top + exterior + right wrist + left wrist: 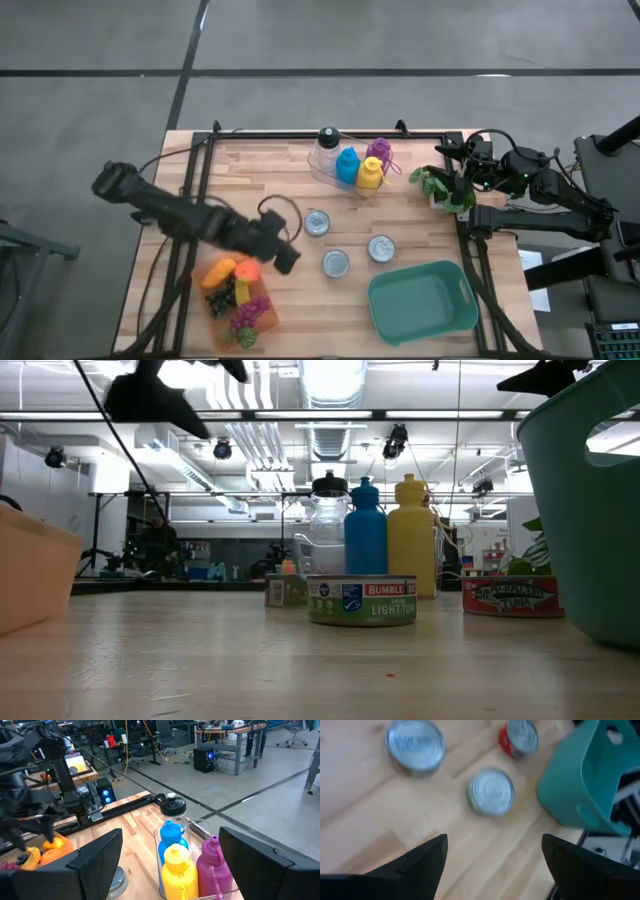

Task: Pick & Place Food Item
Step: Put the top green tuna can into the green bin

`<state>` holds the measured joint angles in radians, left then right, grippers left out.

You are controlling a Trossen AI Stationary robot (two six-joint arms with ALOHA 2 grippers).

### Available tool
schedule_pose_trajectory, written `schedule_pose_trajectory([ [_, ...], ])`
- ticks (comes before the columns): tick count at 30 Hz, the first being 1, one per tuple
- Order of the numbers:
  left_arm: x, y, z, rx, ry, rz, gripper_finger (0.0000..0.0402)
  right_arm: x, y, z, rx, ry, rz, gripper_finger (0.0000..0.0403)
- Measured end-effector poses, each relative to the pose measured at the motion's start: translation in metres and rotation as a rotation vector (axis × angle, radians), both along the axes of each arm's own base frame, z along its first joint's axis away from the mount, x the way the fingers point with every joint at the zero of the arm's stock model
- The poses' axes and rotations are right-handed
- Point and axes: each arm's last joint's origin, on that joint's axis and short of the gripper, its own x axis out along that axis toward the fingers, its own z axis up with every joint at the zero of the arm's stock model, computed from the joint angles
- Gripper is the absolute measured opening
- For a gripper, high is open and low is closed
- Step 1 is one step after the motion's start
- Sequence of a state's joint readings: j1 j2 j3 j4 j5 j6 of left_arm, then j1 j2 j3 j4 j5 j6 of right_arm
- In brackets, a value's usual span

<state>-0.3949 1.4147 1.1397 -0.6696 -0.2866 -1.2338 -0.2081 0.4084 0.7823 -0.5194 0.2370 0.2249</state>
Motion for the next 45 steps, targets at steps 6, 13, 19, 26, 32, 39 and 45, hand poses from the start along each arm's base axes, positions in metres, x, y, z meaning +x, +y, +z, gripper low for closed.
schedule_pose_trajectory([
  [6,0.013,0.039,0.001,0.009,-0.008,0.107,0.0327,0.0,0.0,0.0,0.0,0.0,0.0,0.0329],
  [13,0.019,0.077,0.0,0.027,0.007,0.169,0.0327,0.0,0.0,0.0,0.0,0.0,0.0,0.0329],
  [19,0.021,0.108,0.0,0.1,0.036,0.116,0.0327,0.0,0.0,0.0,0.0,-0.001,0.001,0.0329],
  [26,0.015,0.142,-0.016,0.09,0.085,0.007,0.0327,0.0,0.0,0.0,0.0,0.0,0.0,0.0329],
  [32,0.011,0.156,-0.038,0.03,0.048,-0.07,0.0327,0.0,0.0,0.0,0.0,-0.001,0.001,0.0329],
  [39,0.011,0.158,-0.057,0.02,0.018,-0.046,0.0327,0.0,0.0,0.0,0.0,0.0,0.0,0.0329],
  [45,0.023,0.163,-0.065,-0.019,0.016,0.028,0.0327,0.0,0.0,0.0,0.0,0.0,0.0,0.0329],
])
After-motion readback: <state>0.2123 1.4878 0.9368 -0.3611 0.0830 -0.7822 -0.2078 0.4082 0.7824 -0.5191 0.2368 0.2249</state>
